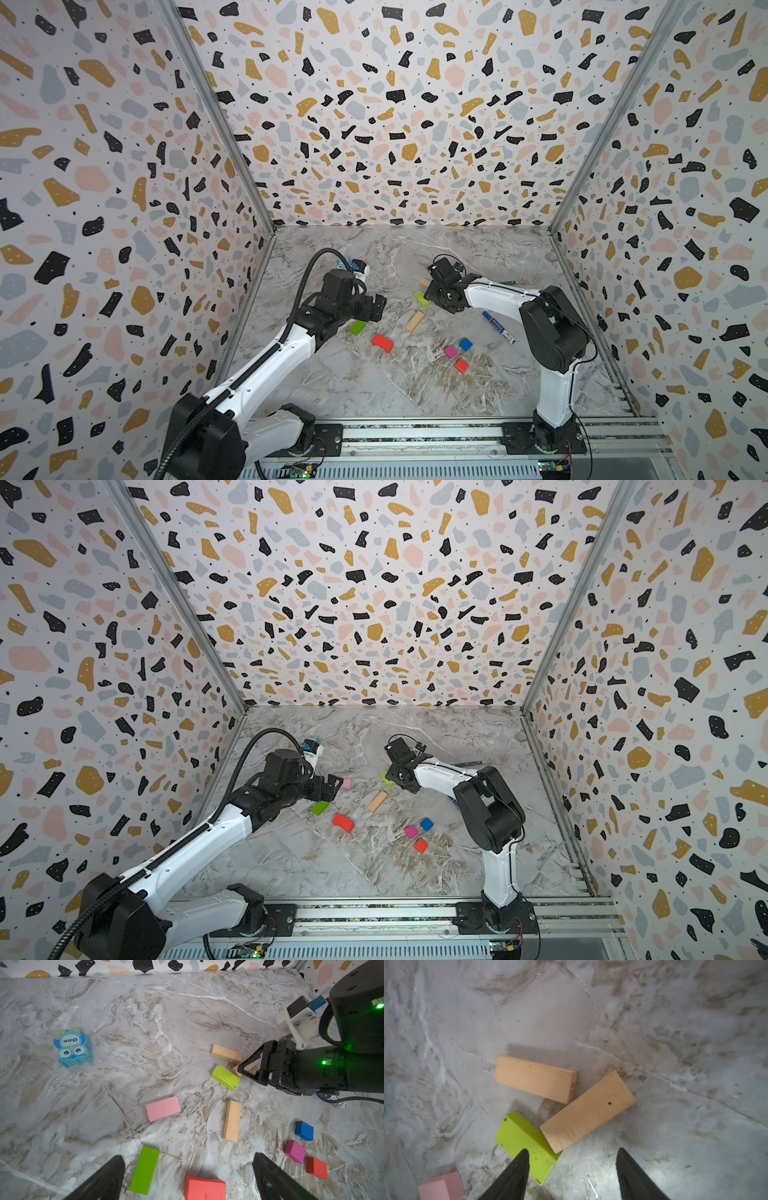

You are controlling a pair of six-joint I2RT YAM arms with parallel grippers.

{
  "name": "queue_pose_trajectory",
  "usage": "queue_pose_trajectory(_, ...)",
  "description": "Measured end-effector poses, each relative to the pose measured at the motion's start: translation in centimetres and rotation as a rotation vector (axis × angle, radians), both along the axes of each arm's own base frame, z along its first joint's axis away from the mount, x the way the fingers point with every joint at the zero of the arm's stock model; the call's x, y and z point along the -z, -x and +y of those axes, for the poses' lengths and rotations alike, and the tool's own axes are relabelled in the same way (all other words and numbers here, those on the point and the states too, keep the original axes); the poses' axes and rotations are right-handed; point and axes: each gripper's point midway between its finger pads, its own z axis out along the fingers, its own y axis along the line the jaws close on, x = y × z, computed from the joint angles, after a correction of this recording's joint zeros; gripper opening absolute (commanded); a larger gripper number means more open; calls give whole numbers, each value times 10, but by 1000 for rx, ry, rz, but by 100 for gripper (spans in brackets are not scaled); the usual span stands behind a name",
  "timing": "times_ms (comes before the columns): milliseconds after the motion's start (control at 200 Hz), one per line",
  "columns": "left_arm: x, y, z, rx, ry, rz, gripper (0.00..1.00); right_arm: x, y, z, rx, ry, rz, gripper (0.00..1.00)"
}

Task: Build the wood block tower
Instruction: 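Lower the right gripper and grasp the upright-standing natural wood block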

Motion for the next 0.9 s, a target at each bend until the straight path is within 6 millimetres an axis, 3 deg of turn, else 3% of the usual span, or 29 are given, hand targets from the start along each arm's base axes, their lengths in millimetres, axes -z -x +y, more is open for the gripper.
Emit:
queue_pose_trajectory(526, -4, 1, 1, -1, 5, -12, 97, 10, -14, -3, 70, 51, 3, 65)
queue_pose_trajectory(896, -5, 1, 2, -7, 1, -15, 97, 11, -16, -4, 74, 64, 5, 59)
